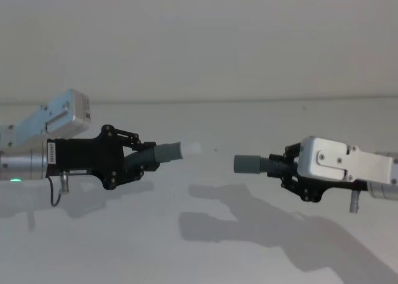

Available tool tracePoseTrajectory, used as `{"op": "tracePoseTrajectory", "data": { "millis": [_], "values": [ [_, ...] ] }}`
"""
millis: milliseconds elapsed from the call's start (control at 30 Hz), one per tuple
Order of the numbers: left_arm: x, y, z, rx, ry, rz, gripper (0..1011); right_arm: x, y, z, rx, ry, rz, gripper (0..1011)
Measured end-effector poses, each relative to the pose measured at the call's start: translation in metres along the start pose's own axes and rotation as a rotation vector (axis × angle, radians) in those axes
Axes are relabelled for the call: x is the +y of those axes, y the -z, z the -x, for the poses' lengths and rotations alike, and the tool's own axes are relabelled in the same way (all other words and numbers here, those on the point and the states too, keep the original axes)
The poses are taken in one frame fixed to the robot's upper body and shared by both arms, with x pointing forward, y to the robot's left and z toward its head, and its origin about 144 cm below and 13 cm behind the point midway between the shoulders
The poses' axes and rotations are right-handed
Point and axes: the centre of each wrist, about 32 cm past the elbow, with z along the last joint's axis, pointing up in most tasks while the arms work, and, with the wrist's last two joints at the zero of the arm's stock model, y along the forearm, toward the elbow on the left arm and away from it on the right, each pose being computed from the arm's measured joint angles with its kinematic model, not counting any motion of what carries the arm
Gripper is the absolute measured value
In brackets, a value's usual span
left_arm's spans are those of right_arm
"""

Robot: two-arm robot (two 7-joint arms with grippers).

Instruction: Use both hands to pick up one end of the pipe from the table, align the ends, and insert them.

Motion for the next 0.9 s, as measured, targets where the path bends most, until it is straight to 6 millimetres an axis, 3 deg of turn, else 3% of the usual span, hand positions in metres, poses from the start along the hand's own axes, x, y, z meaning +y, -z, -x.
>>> {"op": "tracePoseTrajectory", "data": {
  "millis": [900],
  "values": [
    [0.000,0.000,-0.001,-0.007,0.005,0.000,306,0.008,-0.029,-0.037,-0.194,-0.036,-0.033,223]
  ]
}}
